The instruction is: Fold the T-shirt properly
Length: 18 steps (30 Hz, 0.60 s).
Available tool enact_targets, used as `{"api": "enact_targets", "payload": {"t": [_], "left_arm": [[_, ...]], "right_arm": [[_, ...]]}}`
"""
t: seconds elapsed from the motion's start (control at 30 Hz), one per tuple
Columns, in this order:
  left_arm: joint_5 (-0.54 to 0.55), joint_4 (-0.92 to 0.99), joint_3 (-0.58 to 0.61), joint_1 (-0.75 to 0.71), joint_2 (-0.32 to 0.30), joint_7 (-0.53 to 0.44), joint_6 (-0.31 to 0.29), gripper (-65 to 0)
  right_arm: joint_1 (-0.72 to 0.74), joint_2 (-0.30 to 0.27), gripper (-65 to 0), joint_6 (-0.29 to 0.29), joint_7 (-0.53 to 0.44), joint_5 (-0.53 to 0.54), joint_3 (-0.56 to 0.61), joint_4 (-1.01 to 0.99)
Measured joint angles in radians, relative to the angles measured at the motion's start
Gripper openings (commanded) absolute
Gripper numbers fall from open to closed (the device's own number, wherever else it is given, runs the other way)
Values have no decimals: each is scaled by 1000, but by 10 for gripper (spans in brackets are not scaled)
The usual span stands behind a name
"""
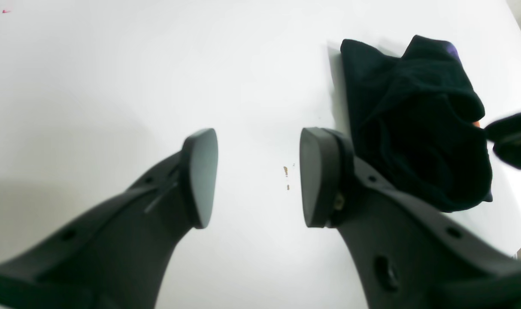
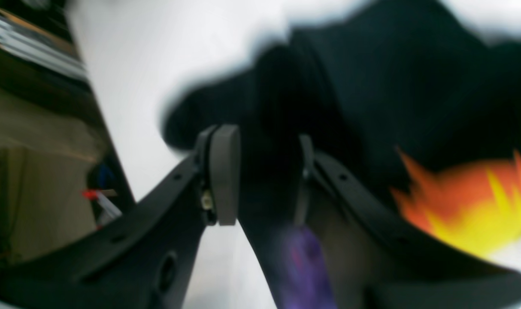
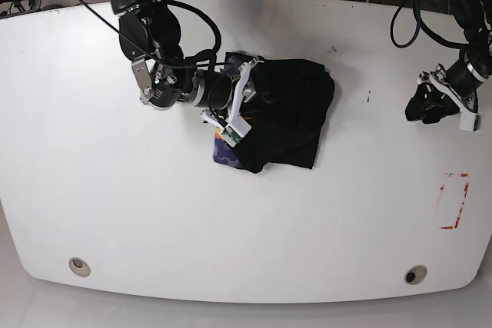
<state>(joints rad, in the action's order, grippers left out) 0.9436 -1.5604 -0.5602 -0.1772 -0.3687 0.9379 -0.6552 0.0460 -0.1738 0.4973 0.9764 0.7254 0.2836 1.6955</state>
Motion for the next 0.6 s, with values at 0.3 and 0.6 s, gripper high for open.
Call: {"api": "enact_targets", "payload": {"t": [0.3, 0.6], "left_arm": [[-3, 0, 2, 0, 2, 0, 0, -364], [-3, -1, -2, -19, 2, 0, 0, -364]], "right_arm": [[-35, -7, -480, 2, -17, 5, 14, 3], [112, 116, -484, 2, -62, -4, 144, -202]]}}
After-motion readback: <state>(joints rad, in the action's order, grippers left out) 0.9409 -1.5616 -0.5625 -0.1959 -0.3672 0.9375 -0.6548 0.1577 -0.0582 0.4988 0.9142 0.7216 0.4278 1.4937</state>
